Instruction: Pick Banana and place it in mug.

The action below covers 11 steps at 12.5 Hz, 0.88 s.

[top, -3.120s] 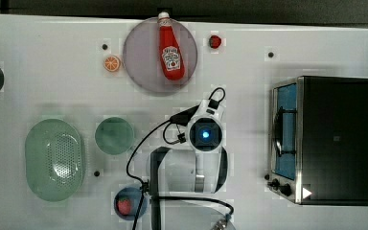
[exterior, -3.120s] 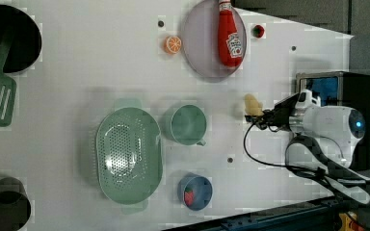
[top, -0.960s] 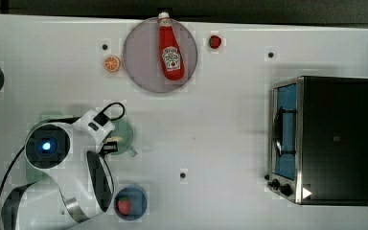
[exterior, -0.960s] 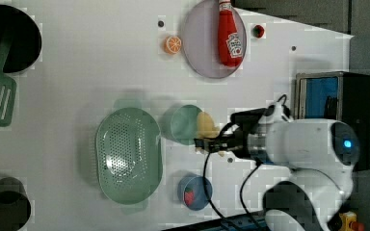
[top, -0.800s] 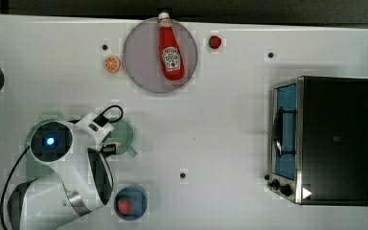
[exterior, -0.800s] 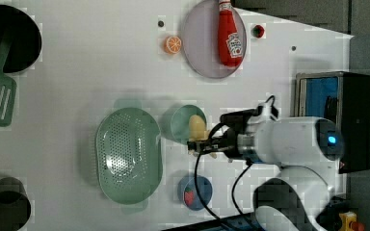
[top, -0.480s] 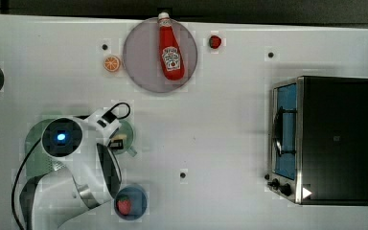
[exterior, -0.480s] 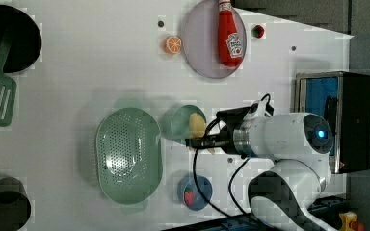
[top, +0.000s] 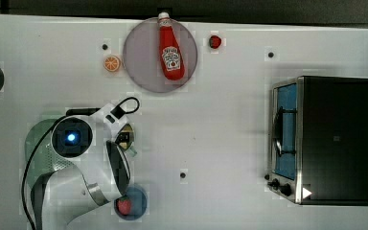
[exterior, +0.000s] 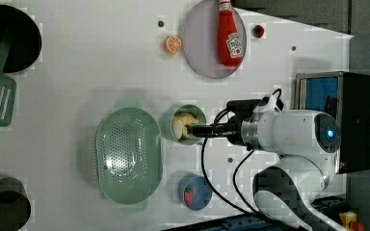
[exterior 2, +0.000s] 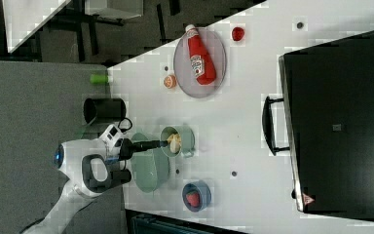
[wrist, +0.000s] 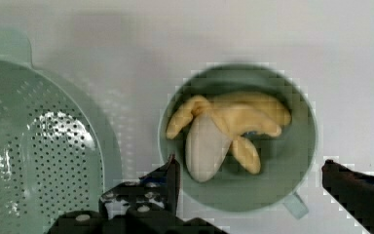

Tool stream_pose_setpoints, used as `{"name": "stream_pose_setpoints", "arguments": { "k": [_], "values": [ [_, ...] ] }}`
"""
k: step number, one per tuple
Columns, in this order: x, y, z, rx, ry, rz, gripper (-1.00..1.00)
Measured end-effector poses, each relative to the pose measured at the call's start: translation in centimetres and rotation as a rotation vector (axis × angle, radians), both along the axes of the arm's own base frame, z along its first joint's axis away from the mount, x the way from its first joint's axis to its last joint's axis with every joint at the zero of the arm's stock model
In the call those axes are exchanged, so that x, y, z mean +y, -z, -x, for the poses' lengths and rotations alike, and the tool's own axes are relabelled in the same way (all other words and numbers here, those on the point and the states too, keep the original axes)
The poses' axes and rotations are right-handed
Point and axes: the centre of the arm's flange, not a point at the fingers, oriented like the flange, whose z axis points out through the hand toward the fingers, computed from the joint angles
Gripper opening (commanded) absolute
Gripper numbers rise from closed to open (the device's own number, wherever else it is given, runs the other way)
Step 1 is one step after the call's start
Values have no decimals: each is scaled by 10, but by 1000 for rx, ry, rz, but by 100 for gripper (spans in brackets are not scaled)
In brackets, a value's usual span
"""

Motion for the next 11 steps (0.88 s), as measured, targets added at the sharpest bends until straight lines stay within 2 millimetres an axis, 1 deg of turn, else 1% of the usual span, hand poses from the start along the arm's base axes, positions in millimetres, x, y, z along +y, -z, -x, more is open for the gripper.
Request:
{"name": "stream_pose_setpoints", "arguments": {
  "k": [1, 2, 3, 4, 5, 8, 9, 10, 11],
  "values": [
    [0, -7, -1, -12, 1, 1, 100],
    [-3, -22, -4, -48, -6, 12, 100],
    [-13, -42, -5, -71, 6, 29, 100],
    [-35, -80, -9, -86, 49, 57, 100],
    [-50, -110, -17, -123, 84, 57, 100],
    [-103, -203, -15, -153, 194, 79, 100],
    [-123, -229, -14, -150, 237, 80, 100],
    [-148, -251, -13, -147, 292, 73, 100],
    [-171, -264, -14, -161, 337, 66, 100]
  ]
}}
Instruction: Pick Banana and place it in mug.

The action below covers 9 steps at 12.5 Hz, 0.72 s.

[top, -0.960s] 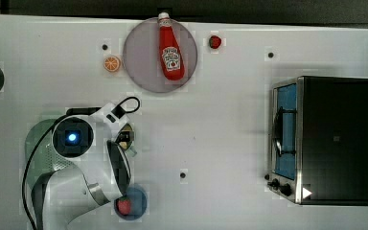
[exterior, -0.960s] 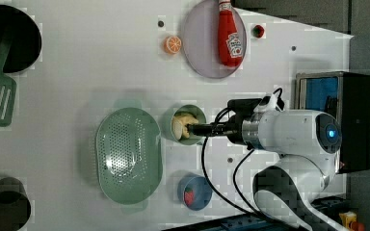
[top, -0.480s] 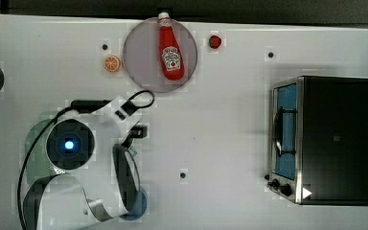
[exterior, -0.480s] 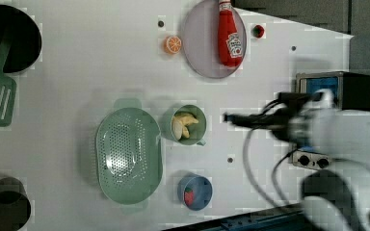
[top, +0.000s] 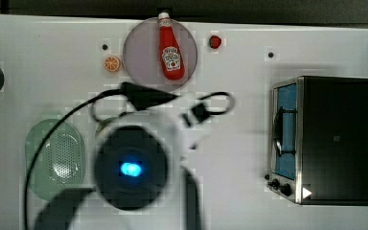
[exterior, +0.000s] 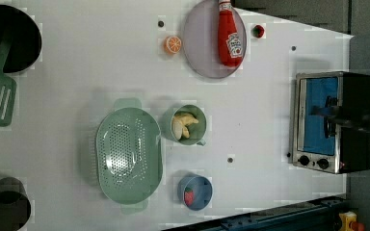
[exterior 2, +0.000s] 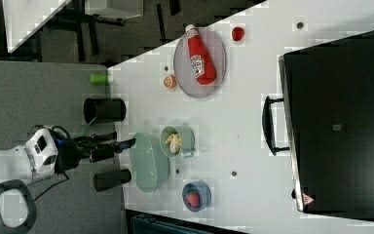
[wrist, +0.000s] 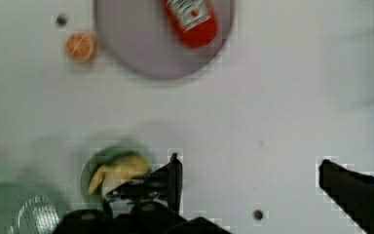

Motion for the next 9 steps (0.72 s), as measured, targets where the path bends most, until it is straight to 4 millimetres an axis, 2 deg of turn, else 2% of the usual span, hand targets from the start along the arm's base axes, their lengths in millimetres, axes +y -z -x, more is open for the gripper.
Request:
{"name": "stream_pose_setpoints", "arguments": {
  "k": [4, 6, 7, 9],
  "values": [
    [-91, -33, 2, 39, 234, -64, 100],
    [-129, -48, 14, 67, 398, -57, 100],
    [-145, -52, 18, 68, 474, -60, 100],
    [-157, -60, 22, 90, 548, -66, 100]
  ]
}}
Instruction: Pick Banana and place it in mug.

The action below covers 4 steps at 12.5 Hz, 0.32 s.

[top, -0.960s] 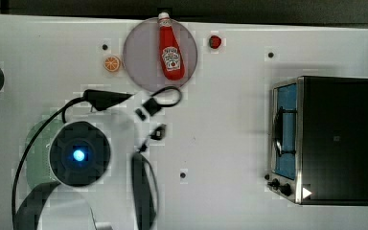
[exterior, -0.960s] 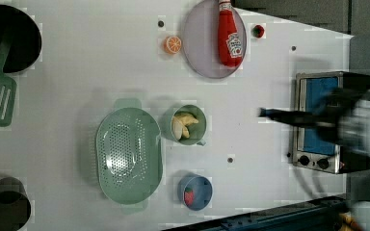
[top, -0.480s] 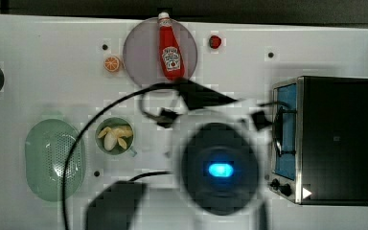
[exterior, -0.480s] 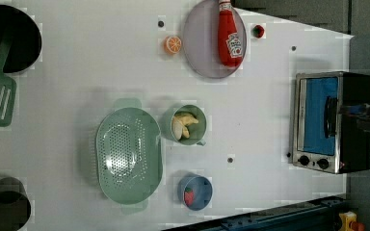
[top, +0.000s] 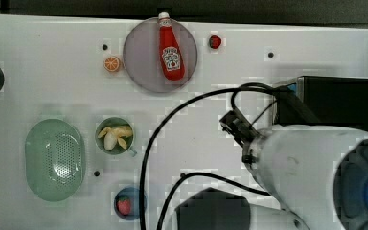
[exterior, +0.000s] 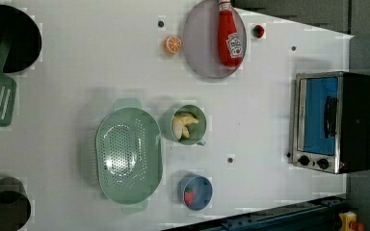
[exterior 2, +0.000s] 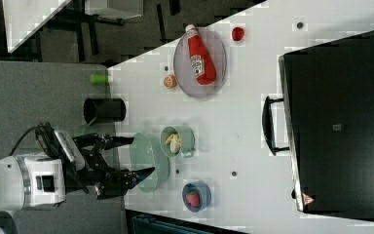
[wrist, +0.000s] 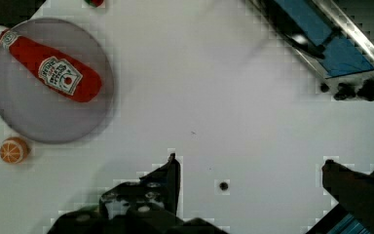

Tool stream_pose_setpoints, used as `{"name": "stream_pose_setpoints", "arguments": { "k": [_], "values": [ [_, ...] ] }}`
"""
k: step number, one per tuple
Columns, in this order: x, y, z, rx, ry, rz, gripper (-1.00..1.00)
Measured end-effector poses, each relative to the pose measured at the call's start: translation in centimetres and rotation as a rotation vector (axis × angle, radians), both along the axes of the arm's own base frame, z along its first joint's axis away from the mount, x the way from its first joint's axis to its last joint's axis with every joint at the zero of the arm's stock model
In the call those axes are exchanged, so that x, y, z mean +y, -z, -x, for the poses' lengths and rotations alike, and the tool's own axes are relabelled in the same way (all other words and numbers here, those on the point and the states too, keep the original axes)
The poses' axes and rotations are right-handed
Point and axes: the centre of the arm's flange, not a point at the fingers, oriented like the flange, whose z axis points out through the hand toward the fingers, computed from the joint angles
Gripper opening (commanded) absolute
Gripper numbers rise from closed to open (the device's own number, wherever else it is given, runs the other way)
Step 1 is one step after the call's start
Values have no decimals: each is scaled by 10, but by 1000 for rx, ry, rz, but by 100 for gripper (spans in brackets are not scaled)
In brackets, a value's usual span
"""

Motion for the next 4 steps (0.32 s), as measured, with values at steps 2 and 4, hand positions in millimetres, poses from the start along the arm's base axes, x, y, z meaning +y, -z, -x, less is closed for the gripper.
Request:
{"name": "stream_pose_setpoints", "arguments": {
  "k": [2, 4],
  "values": [
    [12, 5, -2, 21, 12, -3, 100],
    [35, 10, -9, 39, -23, -16, 100]
  ]
}}
